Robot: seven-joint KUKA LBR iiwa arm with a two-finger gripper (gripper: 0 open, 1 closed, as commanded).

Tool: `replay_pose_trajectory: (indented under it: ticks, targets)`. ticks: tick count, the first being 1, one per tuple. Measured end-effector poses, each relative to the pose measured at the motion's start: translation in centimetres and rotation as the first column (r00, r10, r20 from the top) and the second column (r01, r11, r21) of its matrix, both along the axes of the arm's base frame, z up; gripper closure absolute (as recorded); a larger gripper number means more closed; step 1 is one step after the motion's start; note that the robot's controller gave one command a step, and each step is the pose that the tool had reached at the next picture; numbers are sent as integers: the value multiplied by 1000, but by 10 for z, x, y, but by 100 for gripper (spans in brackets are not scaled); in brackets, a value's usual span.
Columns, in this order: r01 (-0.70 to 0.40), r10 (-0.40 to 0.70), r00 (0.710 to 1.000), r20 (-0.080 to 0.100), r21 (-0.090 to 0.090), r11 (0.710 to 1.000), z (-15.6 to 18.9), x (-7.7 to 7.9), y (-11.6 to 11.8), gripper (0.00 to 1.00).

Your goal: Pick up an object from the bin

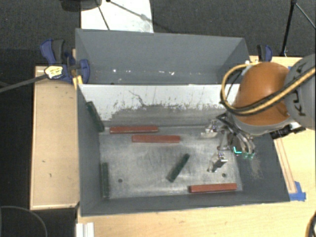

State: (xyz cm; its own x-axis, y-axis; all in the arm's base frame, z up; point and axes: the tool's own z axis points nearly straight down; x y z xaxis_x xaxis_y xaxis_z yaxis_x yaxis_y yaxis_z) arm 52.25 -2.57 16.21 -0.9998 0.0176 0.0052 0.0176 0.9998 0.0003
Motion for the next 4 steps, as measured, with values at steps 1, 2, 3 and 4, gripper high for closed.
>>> replay_pose_trajectory:
  ticks: [1, 2, 3, 4]
  targets:
    - [-1, 1, 1000, 8, 0, 1000, 4, 2, 0, 0]
    - [-136, 136, 991, 13, -1, 991, -88, -8, 56, 100]
    - [-136, 136, 991, 13, -1, 991, -88, -8, 56, 100]
    - [-94, 94, 996, 8, 0, 996, 2, 16, 13, 100]
